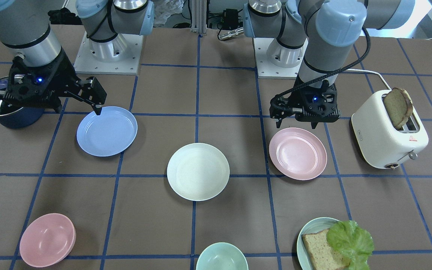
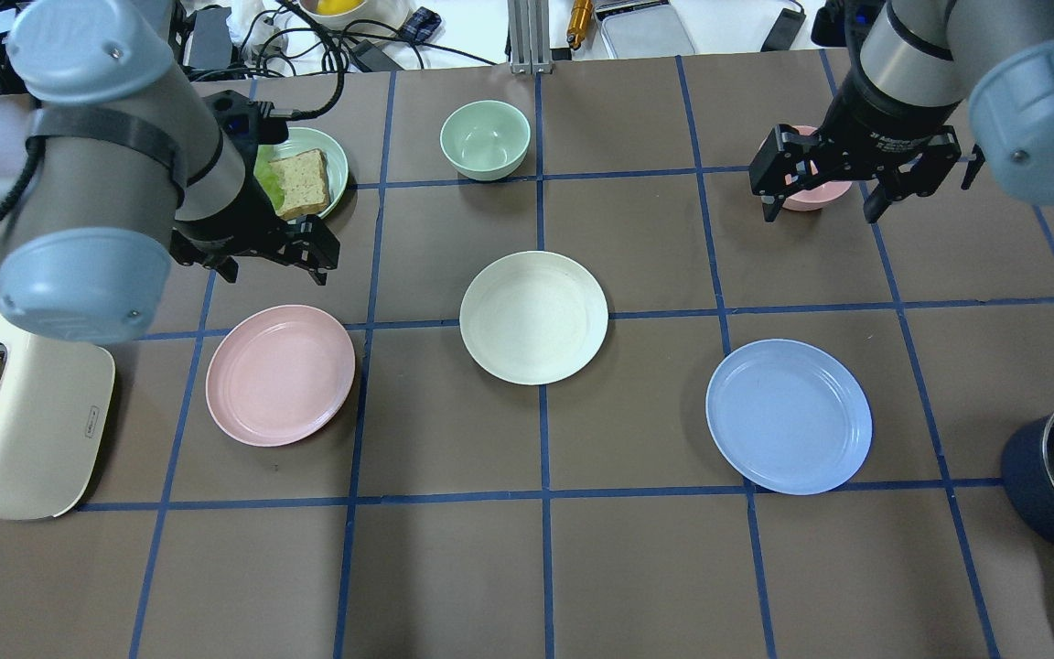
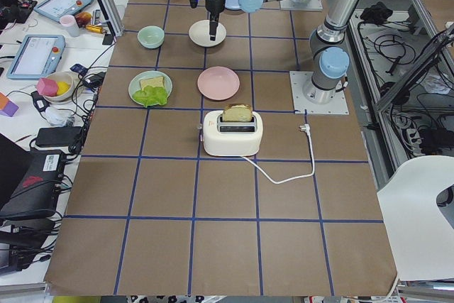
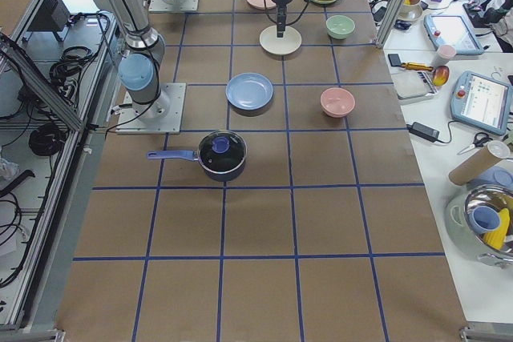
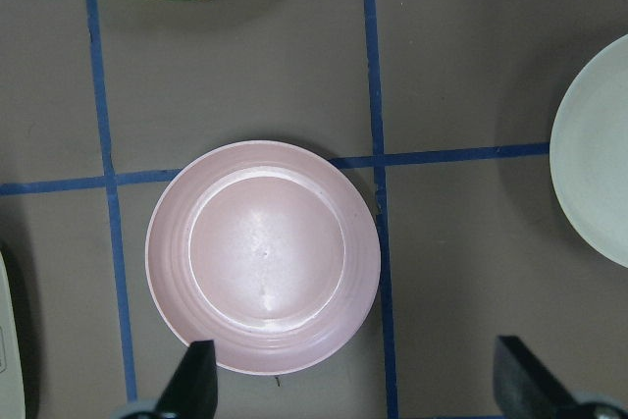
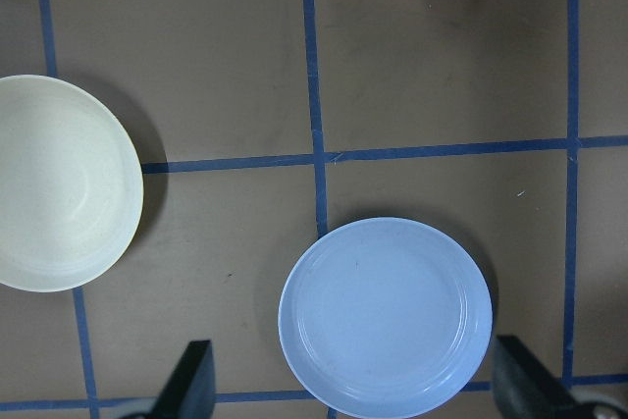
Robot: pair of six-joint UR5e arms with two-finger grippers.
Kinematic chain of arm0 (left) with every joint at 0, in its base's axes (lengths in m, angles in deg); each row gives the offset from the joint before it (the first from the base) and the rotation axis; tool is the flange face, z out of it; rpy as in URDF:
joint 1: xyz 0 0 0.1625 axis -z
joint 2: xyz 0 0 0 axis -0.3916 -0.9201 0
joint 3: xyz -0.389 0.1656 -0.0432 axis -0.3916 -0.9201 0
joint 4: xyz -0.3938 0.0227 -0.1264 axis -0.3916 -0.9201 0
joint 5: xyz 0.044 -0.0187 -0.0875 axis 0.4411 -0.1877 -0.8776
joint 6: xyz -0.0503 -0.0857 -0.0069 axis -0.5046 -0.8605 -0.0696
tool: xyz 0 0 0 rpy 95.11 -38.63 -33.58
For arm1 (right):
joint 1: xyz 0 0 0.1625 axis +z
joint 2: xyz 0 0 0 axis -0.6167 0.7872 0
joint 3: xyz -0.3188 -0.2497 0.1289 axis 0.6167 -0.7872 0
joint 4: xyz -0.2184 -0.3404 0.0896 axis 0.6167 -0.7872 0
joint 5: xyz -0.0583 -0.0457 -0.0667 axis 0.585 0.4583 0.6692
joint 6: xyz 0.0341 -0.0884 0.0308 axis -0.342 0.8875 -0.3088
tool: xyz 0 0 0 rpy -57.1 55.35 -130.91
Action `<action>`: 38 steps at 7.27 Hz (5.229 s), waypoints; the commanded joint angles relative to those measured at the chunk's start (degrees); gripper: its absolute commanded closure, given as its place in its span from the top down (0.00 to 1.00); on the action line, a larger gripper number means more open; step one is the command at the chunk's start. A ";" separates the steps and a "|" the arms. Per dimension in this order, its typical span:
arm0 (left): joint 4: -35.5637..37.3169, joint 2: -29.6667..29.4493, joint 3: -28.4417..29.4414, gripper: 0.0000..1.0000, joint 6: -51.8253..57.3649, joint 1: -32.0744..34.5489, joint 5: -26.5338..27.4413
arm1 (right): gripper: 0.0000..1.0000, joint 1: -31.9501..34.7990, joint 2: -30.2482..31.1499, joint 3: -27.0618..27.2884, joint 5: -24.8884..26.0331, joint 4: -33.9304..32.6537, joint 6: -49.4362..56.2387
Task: Stack three plates with pink and blue
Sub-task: 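Grip the pink plate rim with the left gripper while the right grips the blue plate, then lift the pink plate with the left gripper and carry it toward the cream plate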
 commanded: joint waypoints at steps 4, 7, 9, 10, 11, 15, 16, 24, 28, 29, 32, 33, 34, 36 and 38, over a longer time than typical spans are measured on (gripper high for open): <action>6.46 -5.25 -6.61 0.97 -0.73 1.37 0.48 | 1.00 -7.32 0.04 24.62 -0.17 -24.27 4.62; 6.38 -7.01 -7.41 0.78 -3.88 1.46 -0.13 | 1.00 -13.53 -0.22 31.27 -0.78 -31.29 16.01; 6.47 -8.68 -7.59 0.70 -4.08 1.46 0.04 | 0.94 -17.41 -0.40 35.46 -5.15 -31.63 18.51; 6.55 -9.73 -7.59 0.67 -4.08 1.46 0.04 | 0.92 -19.78 -0.49 36.63 -5.35 -32.16 18.78; 6.64 -10.61 -7.68 0.66 -3.90 1.46 0.21 | 0.84 -20.32 -1.44 36.73 -5.35 -31.99 18.78; 8.48 -13.51 -7.41 0.59 -5.48 1.46 1.18 | 0.69 -22.51 -3.47 36.55 -5.70 -32.87 19.74; 9.27 -14.30 -7.41 0.56 -5.48 1.54 2.05 | 0.67 -22.70 -4.17 36.64 -5.97 -33.82 20.45; 13.93 -18.35 -7.33 0.31 -5.48 2.77 3.71 | 0.00 -23.23 -3.66 36.11 -6.58 -32.17 23.18; 15.52 -19.58 -7.07 0.01 -5.04 2.95 7.42 | 0.00 -23.05 -1.80 29.20 -6.85 -23.59 22.65; 16.04 -19.67 -6.89 0.00 -5.04 3.04 7.51 | 0.00 -22.96 -1.81 26.73 -6.85 -20.68 22.65; 11.51 -18.88 0.02 0.00 -5.13 8.02 14.50 | 0.00 -22.79 -2.51 19.96 -6.85 -14.34 22.56; 5.65 -19.05 5.28 0.00 -5.22 10.05 16.11 | 0.00 -22.53 -2.42 18.46 -6.85 -13.28 22.30; 0.63 -19.66 10.29 0.00 -5.65 10.68 16.04 | 0.00 -22.35 -2.42 17.75 -6.76 -13.27 22.04; -7.73 -20.37 19.52 0.00 -6.09 12.95 15.16 | 0.00 -22.08 -2.51 17.57 -6.85 -13.53 21.68; -11.55 -23.26 25.52 0.00 -12.05 17.16 14.98 | 0.00 -21.91 -2.60 17.22 -6.23 -13.71 21.42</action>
